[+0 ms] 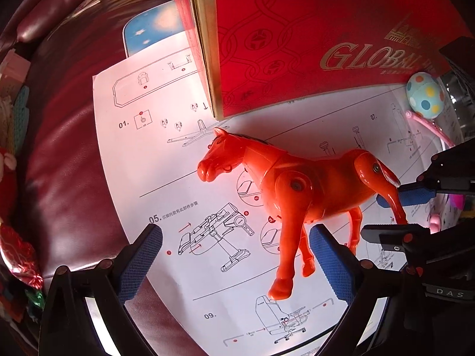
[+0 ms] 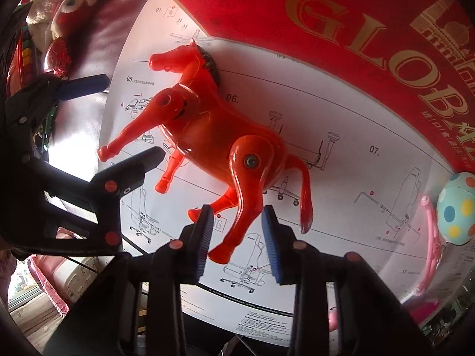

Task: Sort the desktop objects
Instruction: 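Close the right gripper on the horse's leg and lift it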

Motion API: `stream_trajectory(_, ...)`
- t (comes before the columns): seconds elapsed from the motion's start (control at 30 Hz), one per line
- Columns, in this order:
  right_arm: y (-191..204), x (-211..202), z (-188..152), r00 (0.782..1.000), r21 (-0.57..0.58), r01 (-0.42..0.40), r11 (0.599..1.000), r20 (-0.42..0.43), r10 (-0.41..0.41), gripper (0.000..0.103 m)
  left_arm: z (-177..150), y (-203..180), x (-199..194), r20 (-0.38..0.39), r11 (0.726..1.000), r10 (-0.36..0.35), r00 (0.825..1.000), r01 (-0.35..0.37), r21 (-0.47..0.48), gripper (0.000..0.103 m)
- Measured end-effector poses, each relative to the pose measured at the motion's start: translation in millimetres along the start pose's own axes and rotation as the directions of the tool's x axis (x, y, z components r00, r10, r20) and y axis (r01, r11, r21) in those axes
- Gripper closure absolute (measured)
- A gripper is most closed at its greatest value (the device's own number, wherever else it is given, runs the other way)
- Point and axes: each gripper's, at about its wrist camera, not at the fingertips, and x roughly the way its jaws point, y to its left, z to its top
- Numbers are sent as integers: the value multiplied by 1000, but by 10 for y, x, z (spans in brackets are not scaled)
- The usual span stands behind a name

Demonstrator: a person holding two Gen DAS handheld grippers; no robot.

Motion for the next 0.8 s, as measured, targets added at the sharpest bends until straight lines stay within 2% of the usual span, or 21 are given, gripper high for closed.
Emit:
stream_trajectory(0.07, -18, 19, 10, 1000, 1, -5, 1000, -2, 5, 73, 2, -11, 37, -11, 1000, -19, 1000, 19, 6, 33)
stream_trajectory(0.1, -21, 21, 19, 1000, 1, -10, 1000, -1, 10, 74, 2, -17, 56, -17, 1000, -29, 999, 29, 9, 37)
stream_trajectory(0.17, -23, 21, 40, 1000, -2, -21, 1000, 3, 21, 78, -24, 10, 115, -36, 998, -62, 997, 62, -7, 59)
stream_trajectory(0.23, -41, 29, 48, 999, -3, -33, 999, 0, 33, 79, -59, 48, 166, -48, 994, -103, 994, 102, -28, 67)
stream_trajectory(0.53, -129, 44, 7, 999, -17, -51, 999, 8, 51, 88, -186, 48, 84, -45, 978, -207, 977, 206, -21, 68)
stream_trajectory(0.63, -150, 61, -9, 999, -26, -50, 998, 8, 50, 90, -163, 49, 31, -59, 967, -253, 966, 252, -30, 68)
stream_trajectory(0.8, -170, 229, -68, 998, -14, -54, 998, -21, 54, 93, -107, -72, 70, -124, 970, -245, 962, 244, -16, 68)
